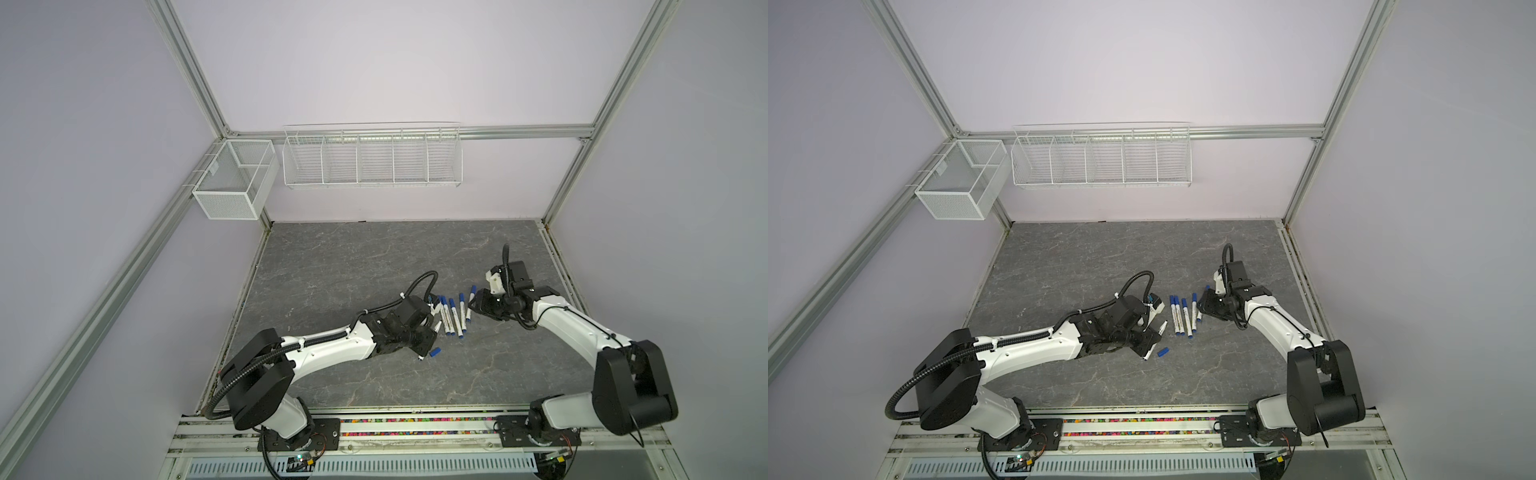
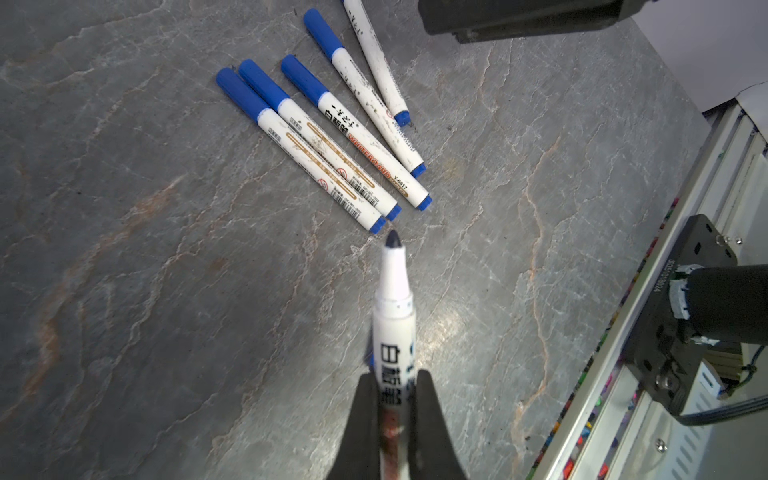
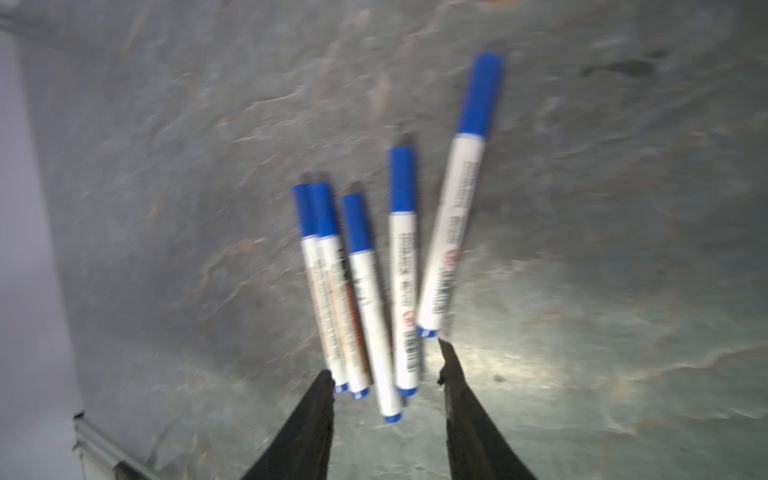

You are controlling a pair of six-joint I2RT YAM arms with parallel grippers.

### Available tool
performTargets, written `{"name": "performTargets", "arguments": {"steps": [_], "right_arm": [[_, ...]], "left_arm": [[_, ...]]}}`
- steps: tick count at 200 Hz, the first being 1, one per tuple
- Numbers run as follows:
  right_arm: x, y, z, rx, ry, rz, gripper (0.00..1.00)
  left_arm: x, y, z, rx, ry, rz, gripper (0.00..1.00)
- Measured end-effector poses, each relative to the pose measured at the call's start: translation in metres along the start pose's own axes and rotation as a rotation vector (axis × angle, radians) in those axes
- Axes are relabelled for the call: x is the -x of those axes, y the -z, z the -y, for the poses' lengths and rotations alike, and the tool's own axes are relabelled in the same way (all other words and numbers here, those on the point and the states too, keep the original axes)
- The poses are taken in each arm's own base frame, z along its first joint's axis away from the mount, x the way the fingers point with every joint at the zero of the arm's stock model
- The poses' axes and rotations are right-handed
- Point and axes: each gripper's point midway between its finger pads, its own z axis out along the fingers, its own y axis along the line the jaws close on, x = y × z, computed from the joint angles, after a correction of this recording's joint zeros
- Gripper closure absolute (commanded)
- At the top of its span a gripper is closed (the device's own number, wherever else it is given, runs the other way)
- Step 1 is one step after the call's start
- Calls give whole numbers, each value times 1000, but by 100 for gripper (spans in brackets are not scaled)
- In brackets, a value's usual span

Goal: Insert the pens into the pen caps

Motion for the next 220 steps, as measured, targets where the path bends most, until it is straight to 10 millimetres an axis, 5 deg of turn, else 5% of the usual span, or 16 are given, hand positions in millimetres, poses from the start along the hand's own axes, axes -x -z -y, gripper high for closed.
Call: {"name": "performTargets", "arguments": {"steps": [26, 50, 121, 190, 205, 220], "right_arm": [[-17, 18, -59, 211, 123, -7, 51], [-31, 29, -89, 318, 188, -31, 52], [-48, 20, -98, 349, 222, -97, 55], [-57, 16, -111, 382, 263, -133, 87], [-57, 17, -111, 382, 260, -133, 87], [-55, 16, -110, 375, 255, -128, 88]], "left_arm": [[8, 0, 0, 3, 4, 35, 100], [15, 3, 0, 6, 10, 74, 100], [45, 22, 10, -22, 2, 199, 100], [44, 21, 9, -24, 1, 209, 100], [44, 20, 9, -25, 2, 210, 75], [40, 19, 8, -26, 6, 202, 60]]}}
